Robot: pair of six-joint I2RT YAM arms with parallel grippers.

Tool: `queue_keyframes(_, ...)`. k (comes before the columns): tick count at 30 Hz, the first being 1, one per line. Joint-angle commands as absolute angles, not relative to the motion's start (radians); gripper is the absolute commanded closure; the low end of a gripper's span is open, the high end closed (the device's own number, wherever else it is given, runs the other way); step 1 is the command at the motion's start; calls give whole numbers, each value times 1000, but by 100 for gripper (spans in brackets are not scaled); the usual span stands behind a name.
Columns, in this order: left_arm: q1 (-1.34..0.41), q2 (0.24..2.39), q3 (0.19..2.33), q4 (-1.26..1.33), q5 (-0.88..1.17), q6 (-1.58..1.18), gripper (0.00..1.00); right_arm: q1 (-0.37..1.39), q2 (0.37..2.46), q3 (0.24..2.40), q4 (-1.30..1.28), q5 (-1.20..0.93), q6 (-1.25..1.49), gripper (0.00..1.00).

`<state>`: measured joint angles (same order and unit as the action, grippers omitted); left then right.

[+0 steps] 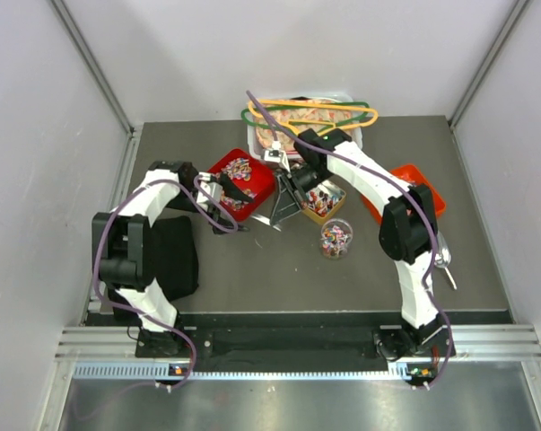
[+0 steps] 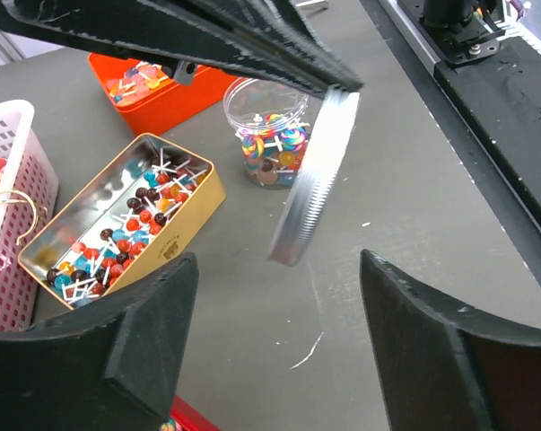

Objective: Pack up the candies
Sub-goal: Pick up the bottle lid at the center of the board.

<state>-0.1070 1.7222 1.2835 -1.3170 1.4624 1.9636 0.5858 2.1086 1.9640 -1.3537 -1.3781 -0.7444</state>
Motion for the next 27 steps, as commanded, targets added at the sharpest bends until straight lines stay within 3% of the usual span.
queue_keyframes(1,-123,1752,1330,-1506,1663,2022,26,607,2077,1997,-1601,-1401,-779,100)
queue_keyframes(5,-140,1763,1333,-1506,1666,2017,39,612,2094,2005,-1608,-1399,-782,100)
queue_keyframes(12,-166,1749,1327,-1506,1666,2017,41,611,2117,2019,-1611,-1394,-792,100)
queue_keyframes(27,-175,1743,1324,-1506,1664,1997,59,601,2126,2028,-1609,-1382,-788,100)
